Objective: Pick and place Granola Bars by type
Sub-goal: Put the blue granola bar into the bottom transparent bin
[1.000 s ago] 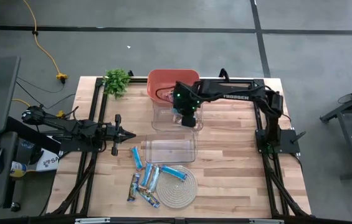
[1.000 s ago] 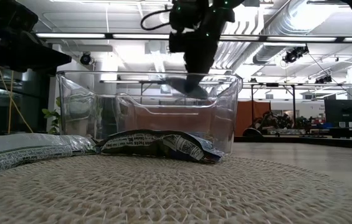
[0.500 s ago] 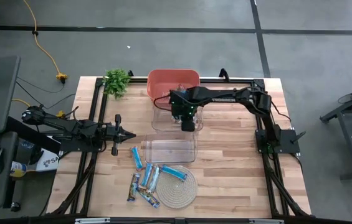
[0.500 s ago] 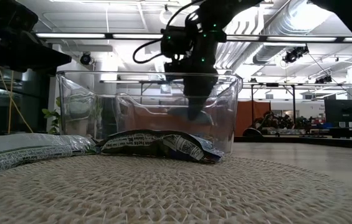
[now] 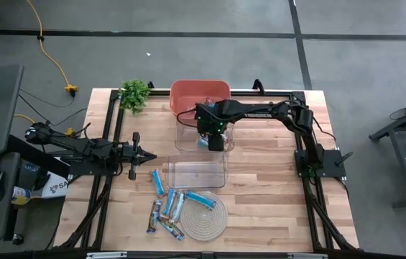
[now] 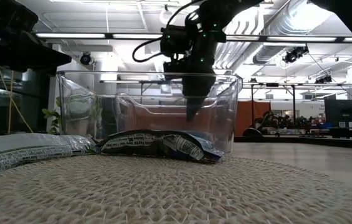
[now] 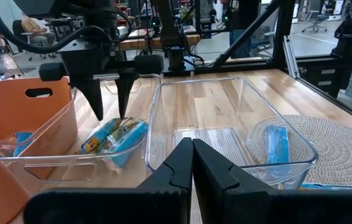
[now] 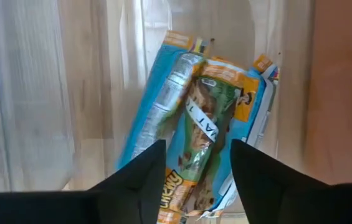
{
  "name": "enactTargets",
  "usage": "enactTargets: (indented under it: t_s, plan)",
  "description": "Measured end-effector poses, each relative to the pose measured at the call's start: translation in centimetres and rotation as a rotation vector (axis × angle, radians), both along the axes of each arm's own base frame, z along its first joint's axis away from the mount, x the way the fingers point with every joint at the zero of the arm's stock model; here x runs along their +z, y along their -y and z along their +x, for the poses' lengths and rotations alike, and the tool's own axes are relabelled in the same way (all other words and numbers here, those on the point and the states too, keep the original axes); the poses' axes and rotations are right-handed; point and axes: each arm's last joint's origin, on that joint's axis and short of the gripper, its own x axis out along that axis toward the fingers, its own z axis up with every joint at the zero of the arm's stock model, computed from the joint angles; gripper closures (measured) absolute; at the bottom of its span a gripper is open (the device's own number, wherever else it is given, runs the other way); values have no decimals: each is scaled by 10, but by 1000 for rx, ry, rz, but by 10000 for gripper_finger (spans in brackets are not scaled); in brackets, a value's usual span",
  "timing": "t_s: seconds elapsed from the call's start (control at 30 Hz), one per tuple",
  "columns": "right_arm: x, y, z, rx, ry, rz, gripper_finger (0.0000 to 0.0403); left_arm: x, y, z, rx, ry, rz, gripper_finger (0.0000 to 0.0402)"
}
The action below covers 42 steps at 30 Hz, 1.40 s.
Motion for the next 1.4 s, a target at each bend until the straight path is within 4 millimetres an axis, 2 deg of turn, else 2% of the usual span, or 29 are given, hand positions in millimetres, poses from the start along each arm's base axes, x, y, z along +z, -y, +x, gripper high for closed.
enactTargets:
  t_s: [0.1,0.3,0.57,0.73,0.87,1.07,1.27,1.4]
  plan:
    - [5,-1,-1,-8,14,-4,229,0,0,0,0,0,0,394]
    - [29,-2,-6,-27,83,-16,229,0,0,0,0,1,0,394]
    - [76,-10,-18,-77,251,17,226,0,0,0,0,0,0,394]
    - [106,-25,-23,-70,399,171,226,0,0,0,0,0,0,394]
    - [126,-45,-19,-4,534,356,226,0,0,0,0,0,0,394]
    - [155,-86,-7,159,715,660,226,0,0,0,0,0,0,394]
    - [171,-133,-1,251,797,787,226,0,0,0,0,1,0,394]
    - [173,-167,-4,285,764,861,226,0,0,0,0,0,0,394]
